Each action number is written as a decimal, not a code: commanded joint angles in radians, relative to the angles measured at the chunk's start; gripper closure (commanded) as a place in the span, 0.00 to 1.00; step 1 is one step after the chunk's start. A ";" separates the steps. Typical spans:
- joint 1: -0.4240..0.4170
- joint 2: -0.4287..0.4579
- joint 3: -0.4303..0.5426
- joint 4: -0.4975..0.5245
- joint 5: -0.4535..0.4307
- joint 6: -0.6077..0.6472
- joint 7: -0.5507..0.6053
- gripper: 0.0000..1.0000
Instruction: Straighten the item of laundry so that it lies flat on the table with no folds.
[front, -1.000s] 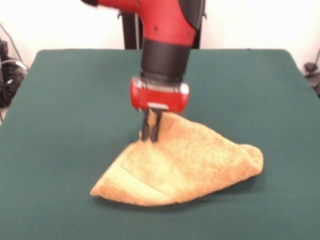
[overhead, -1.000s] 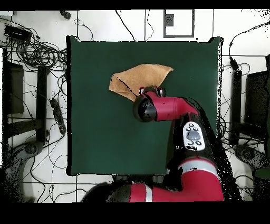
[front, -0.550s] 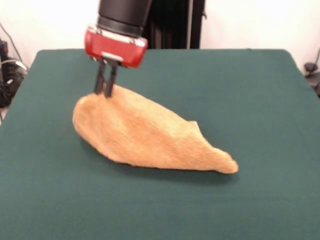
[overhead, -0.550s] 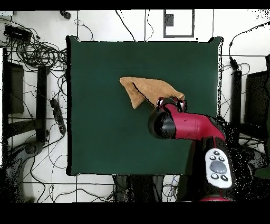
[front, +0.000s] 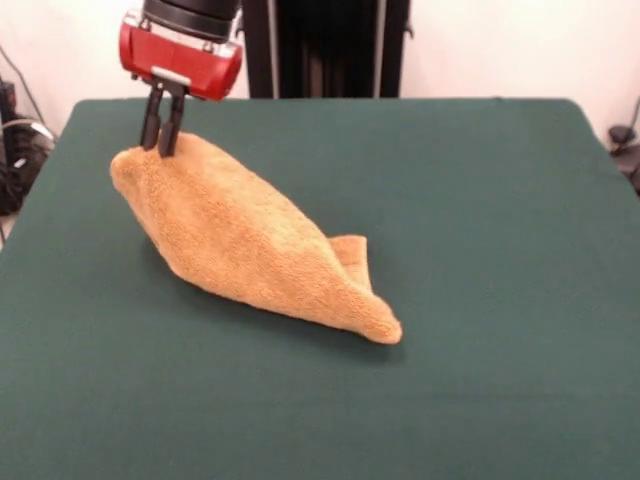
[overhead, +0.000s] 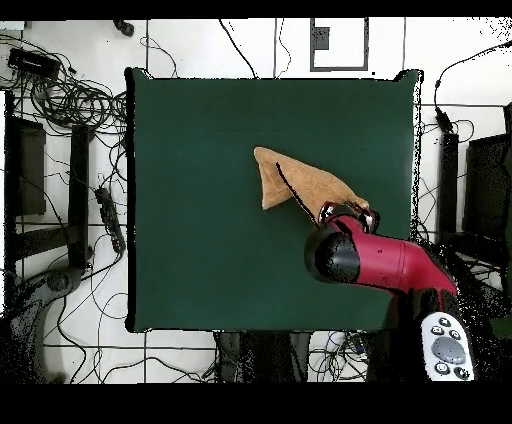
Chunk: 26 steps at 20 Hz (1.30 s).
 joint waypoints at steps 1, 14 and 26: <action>-0.003 -0.009 0.044 0.136 0.006 0.139 0.072 1.00; 0.155 -0.090 -0.088 0.217 0.059 0.119 0.202 1.00; 0.055 0.262 0.098 -0.217 0.050 0.025 0.069 1.00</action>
